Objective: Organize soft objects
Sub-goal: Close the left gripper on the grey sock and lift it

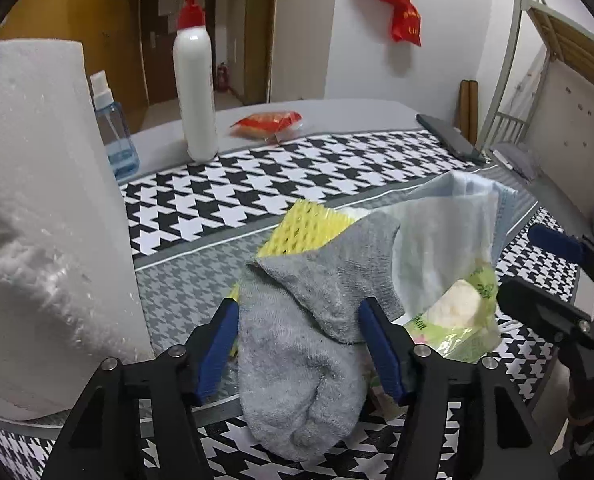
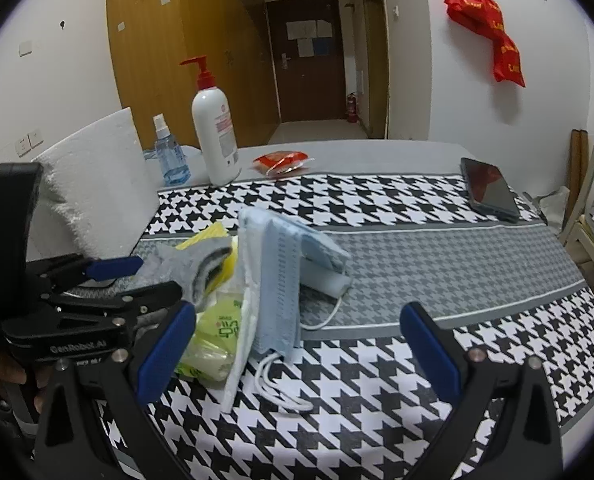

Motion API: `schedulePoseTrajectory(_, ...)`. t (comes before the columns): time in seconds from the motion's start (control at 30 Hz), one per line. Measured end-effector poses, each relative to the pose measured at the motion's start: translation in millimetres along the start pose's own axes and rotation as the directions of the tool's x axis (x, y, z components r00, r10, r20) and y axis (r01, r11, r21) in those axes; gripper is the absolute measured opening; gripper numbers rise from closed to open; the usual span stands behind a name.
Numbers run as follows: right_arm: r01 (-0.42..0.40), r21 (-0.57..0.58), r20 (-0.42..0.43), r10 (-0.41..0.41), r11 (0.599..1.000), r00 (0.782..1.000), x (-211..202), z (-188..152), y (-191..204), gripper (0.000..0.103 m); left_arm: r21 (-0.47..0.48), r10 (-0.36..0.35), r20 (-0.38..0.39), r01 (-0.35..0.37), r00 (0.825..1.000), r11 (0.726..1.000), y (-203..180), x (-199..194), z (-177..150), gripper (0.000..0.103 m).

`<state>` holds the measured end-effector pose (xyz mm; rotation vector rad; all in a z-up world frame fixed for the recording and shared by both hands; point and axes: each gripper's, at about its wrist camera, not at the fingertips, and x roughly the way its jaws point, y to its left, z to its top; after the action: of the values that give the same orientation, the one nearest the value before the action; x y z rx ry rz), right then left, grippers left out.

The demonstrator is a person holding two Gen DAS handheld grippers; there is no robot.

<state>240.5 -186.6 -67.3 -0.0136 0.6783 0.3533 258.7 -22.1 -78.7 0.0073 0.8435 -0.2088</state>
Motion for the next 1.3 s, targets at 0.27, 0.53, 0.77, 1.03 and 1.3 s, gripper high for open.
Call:
schedulePoseTrajectory(0.27, -0.016, -0.016, -0.021, 0.015, 1.000, 1.000, 6.3, 3.0, 2.4, 0.103, 0.012, -0.014, 0.016, 0.014, 1.000, 1.000, -0.9, -1.5, -1.1, 0.037)
schedulePoseTrajectory(0.53, -0.016, -0.017, -0.037, 0.015, 1.000, 0.999, 9.1, 2.9, 4.6, 0.103, -0.011, -0.081, 0.066, 0.082, 0.995, 0.997, 5.8, -11.1, -0.4, 0.016)
schedulePoseTrajectory(0.77, -0.019, -0.015, -0.057, 0.018, 1.000, 0.998, 16.2, 8.1, 8.9, 0.103, -0.043, -0.111, 0.114, 0.117, 0.987, 0.992, 12.9, -20.5, 1.4, 0.016)
schedulePoseTrajectory(1.03, -0.024, -0.017, -0.060, 0.023, 1.000, 0.998, 16.1, 14.1, 9.8, 0.103, -0.050, -0.125, 0.194, 0.137, 0.973, 0.989, 15.6, -35.1, 2.3, 0.016)
schedulePoseTrajectory(1.3, -0.038, -0.034, -0.071, 0.035, 0.999, 0.997, 13.3, 11.7, 12.9, 0.103, -0.058, -0.122, 0.202, 0.136, 0.972, 0.989, 17.2, -37.2, 2.5, 0.016)
